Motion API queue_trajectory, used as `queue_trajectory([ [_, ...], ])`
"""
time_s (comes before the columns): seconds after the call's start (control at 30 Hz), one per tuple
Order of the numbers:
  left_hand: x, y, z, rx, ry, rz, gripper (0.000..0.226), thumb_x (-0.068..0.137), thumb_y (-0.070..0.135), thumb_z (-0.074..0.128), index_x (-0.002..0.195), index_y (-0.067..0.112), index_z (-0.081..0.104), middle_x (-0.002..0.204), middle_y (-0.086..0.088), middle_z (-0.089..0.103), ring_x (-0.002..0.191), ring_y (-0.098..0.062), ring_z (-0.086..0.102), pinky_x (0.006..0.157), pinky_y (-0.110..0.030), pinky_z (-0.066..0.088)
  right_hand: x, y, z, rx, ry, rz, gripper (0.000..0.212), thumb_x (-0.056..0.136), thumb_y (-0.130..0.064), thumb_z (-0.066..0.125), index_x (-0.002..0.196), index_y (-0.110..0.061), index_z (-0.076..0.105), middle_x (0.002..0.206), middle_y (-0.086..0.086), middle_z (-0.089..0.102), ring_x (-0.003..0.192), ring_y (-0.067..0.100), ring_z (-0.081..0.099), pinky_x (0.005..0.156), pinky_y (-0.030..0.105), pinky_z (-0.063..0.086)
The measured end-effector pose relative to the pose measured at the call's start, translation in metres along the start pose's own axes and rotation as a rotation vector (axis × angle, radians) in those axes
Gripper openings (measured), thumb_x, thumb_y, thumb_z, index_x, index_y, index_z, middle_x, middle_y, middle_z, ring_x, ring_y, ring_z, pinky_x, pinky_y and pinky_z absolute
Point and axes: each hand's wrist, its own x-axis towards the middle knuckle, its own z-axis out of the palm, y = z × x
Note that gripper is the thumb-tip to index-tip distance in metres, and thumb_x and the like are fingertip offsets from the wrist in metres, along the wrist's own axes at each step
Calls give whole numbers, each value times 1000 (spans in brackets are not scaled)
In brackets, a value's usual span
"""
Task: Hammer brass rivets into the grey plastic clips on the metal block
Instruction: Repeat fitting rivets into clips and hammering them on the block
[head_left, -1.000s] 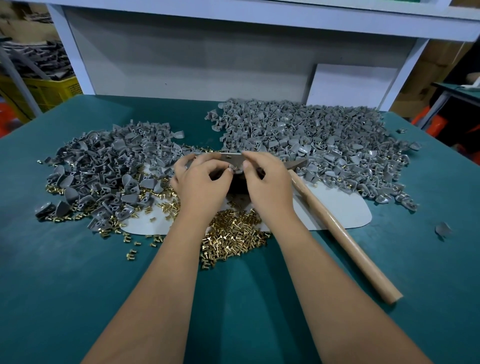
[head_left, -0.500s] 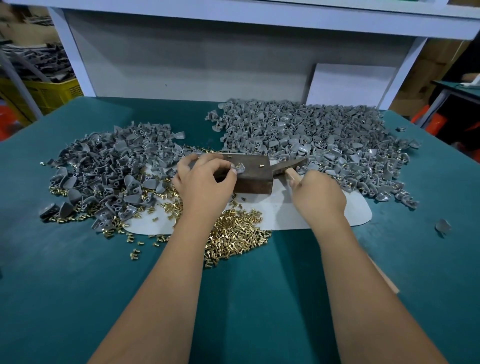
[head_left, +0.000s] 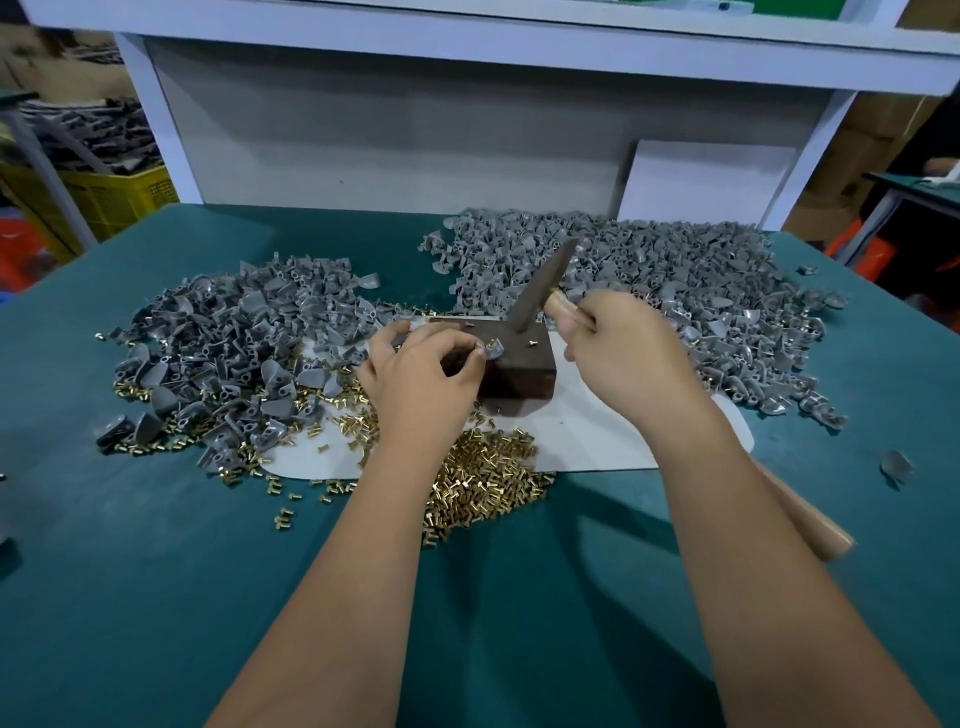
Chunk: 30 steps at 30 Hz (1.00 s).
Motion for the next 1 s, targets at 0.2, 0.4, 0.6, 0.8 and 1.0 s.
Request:
queue_trajectory([
  [0.2,0,1,-1,-6,-3,-21,7,88,45,65,82,47,65,120,27,61,132,-14,26,97,-36,15,-3,-9,5,-60,26,-32,20,98,-31,45,111,-22,59,91,-2,66,85,28,60,60,32,36],
  [0.4,0,0,0,-33,-5,-31,8,89,42,66,90,41,73,123,27,61,134,-12,24,104,-42,14,-12,-15,19,-115,217,-185,30,98,-30,45,128,-31,49,96,7,70,85,33,65,61,34,43],
  [0.6,-2,1,1,-79,15,-57,6,88,42,67,87,41,74,122,27,62,136,-11,24,104,-42,13,-7,-17,14,-182,288,-180,28,98,-29,46,125,-32,51,88,8,69,77,34,66,55,30,35],
  [0.8,-3,1,1,-66,39,-49,8,88,43,66,86,42,74,119,29,62,135,-12,26,101,-41,13,-10,-26,16,-328,148,-235,30,96,-24,48,124,-33,52,88,7,68,72,32,62,55,30,35],
  [1.0,-2,0,2,-59,27,-48,9,88,44,65,88,41,74,122,29,61,135,-9,23,102,-43,11,-8,-30,17,-350,195,-200,29,92,-20,52,118,-33,54,62,-4,49,60,29,52,51,27,31],
])
